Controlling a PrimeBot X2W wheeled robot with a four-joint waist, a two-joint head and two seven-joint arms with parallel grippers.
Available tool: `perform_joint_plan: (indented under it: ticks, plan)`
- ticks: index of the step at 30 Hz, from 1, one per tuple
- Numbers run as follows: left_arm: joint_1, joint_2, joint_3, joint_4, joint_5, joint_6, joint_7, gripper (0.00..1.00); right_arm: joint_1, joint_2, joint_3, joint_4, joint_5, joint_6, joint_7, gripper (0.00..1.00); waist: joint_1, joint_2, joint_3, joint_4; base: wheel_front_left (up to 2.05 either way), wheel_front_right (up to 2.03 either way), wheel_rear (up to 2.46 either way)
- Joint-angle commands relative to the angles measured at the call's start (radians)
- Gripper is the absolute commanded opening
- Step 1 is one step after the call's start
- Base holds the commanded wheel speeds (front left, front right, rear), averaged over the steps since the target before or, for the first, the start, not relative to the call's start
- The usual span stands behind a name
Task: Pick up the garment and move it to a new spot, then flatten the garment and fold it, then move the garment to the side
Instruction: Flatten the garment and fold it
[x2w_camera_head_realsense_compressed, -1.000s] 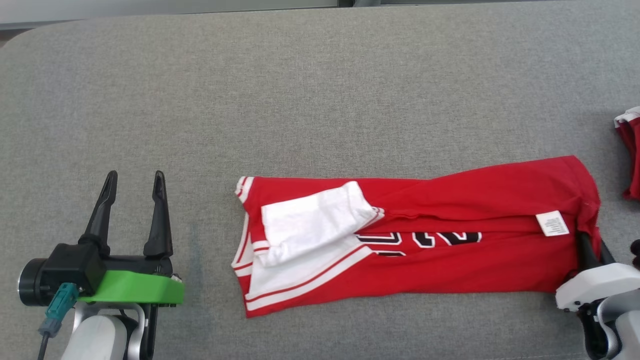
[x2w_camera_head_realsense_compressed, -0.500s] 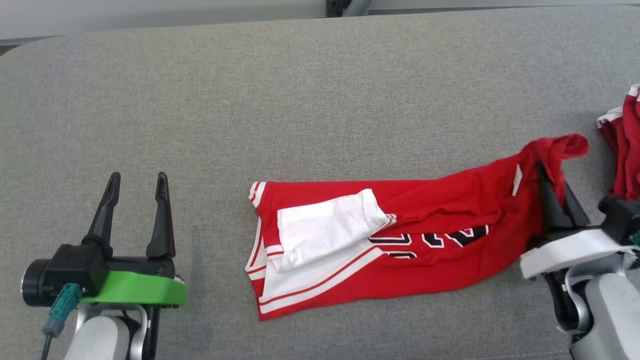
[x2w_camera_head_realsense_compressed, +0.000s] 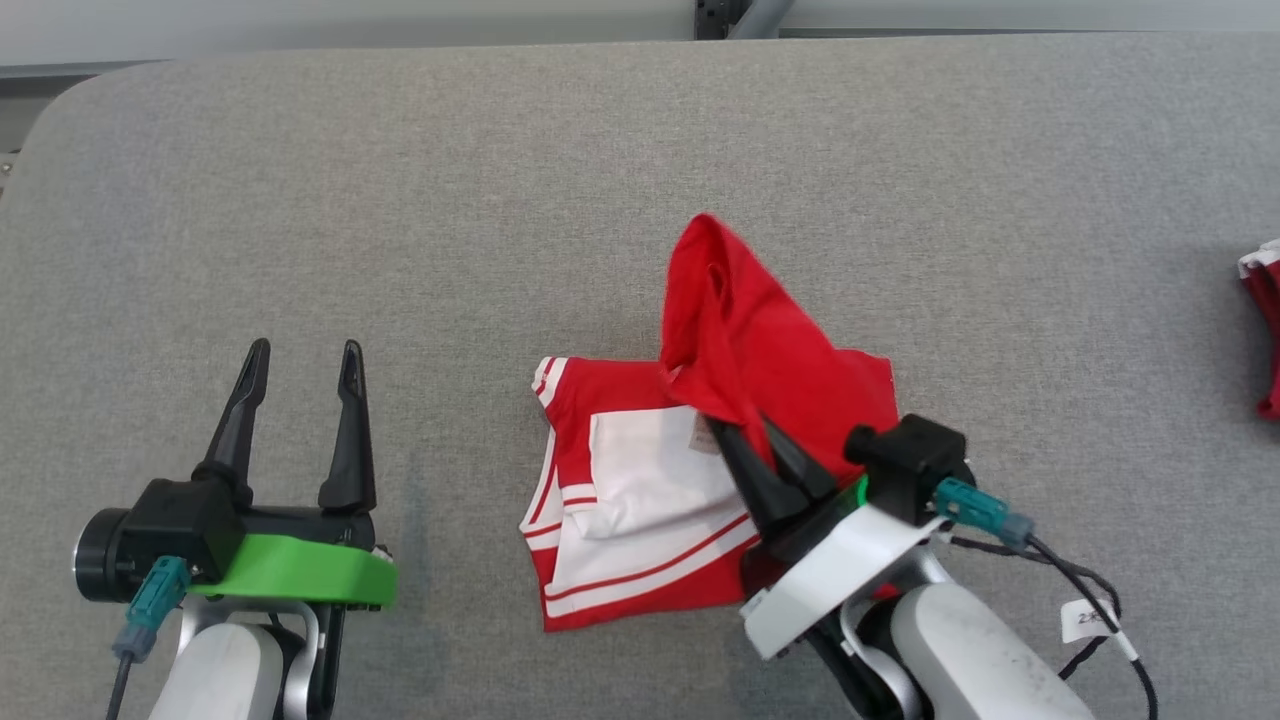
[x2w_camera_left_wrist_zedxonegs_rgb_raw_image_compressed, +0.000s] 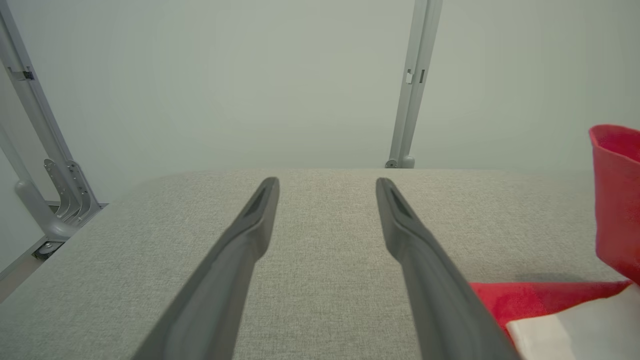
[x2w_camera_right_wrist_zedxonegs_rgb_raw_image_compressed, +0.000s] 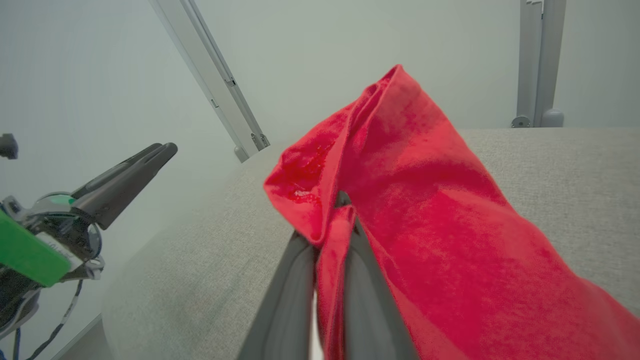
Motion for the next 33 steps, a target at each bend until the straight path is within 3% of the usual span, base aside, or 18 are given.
perform_joint_plan:
  ticks: [1, 10, 11, 12, 13, 22, 33]
  plan:
    - [-0.015, -0.006, -0.004, 0.005, -0.003, -0.004, -0.005, 1.0, -0.017, 0.012, 0.038, 0.03, 0.02, -0.001, -0.012, 0.0, 0.0, 0.0, 0.008, 0.021, 0.0, 0.0, 0.0]
    - [-0.035, -0.029, -0.01, 0.029, 0.005, -0.016, -0.006, 1.0, -0.085, 0.032, 0.162, 0.197, 0.128, -0.001, -0.082, 0.0, 0.0, 0.0, 0.03, 0.056, 0.0, 0.0, 0.0]
    - [-0.036, -0.032, -0.009, 0.03, 0.007, -0.017, -0.006, 1.0, -0.097, 0.033, 0.172, 0.206, 0.136, -0.001, -0.092, 0.08, 0.0, 0.0, 0.032, 0.056, 0.0, 0.0, 0.0]
    - [-0.037, -0.034, -0.008, 0.031, 0.008, -0.018, -0.007, 1.0, -0.109, 0.033, 0.18, 0.213, 0.143, -0.001, -0.101, 0.69, 0.0, 0.0, 0.034, 0.057, 0.0, 0.0, 0.0]
    - [-0.037, -0.035, -0.006, 0.031, 0.011, -0.018, -0.006, 1.0, -0.118, 0.033, 0.188, 0.213, 0.15, -0.001, -0.111, 1.0, 0.0, 0.0, 0.035, 0.057, 0.0, 0.0, 0.0]
    - [-0.033, -0.04, 0.007, 0.038, 0.025, -0.023, -0.007, 1.0, -0.159, 0.032, 0.137, 0.126, 0.105, -0.001, -0.151, 1.0, 0.0, 0.0, 0.032, 0.042, 0.0, 0.0, 0.0]
    - [-0.004, -0.042, 0.033, 0.033, 0.039, -0.013, -0.006, 1.0, -0.026, -0.047, -0.227, -0.043, -0.048, -0.001, -0.132, 1.0, 0.0, 0.0, 0.011, 0.014, 0.0, 0.0, 0.0]
